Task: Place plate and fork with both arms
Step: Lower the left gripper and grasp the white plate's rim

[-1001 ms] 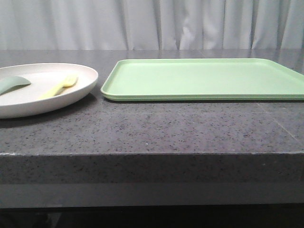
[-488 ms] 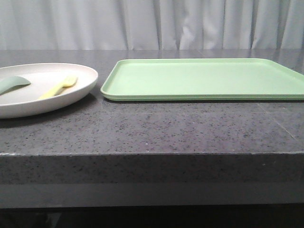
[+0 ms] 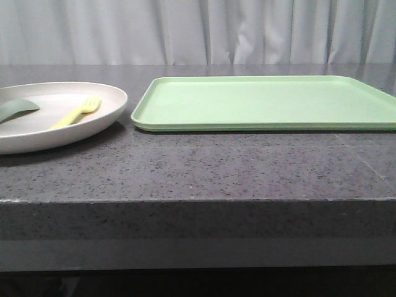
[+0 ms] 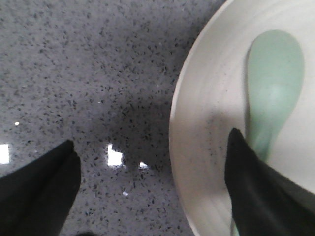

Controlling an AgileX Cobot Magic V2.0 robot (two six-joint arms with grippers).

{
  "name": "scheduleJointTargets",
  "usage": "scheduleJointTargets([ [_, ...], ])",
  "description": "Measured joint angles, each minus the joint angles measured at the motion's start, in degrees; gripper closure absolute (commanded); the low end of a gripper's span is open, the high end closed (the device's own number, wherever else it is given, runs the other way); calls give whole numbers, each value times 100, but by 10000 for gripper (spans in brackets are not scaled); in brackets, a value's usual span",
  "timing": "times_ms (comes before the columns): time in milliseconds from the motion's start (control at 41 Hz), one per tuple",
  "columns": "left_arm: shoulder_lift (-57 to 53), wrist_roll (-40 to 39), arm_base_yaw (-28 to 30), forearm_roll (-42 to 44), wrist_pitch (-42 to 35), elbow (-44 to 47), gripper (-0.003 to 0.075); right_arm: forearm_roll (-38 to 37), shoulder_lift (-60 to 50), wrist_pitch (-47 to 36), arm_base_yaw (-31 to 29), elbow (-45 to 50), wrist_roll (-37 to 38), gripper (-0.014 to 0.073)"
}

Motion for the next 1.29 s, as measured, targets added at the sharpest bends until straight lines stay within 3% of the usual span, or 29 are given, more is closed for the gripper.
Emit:
scheduleJointTargets([
  [342,504,0,0,0,84,-79,153,0,0,0,0,0,0,-60],
  [440,517,0,0,0,84,-91,190,0,0,0,0,0,0,-60],
  [537,517,0,0,-10,105,-91,300,0,0,0,0,0,0,-60],
  [781,549,0,0,-307,116,-91,695,0,0,0,0,0,0,-60],
  [830,549,0,0,-307,116,-91,737,0,0,0,0,0,0,-60],
  [1123,549,-34,56,-469,120,-158,738,0,0,0,0,0,0,-60],
  [1294,500,-34,361,-985,322,-365,738,0,0,0,0,0,0,-60],
])
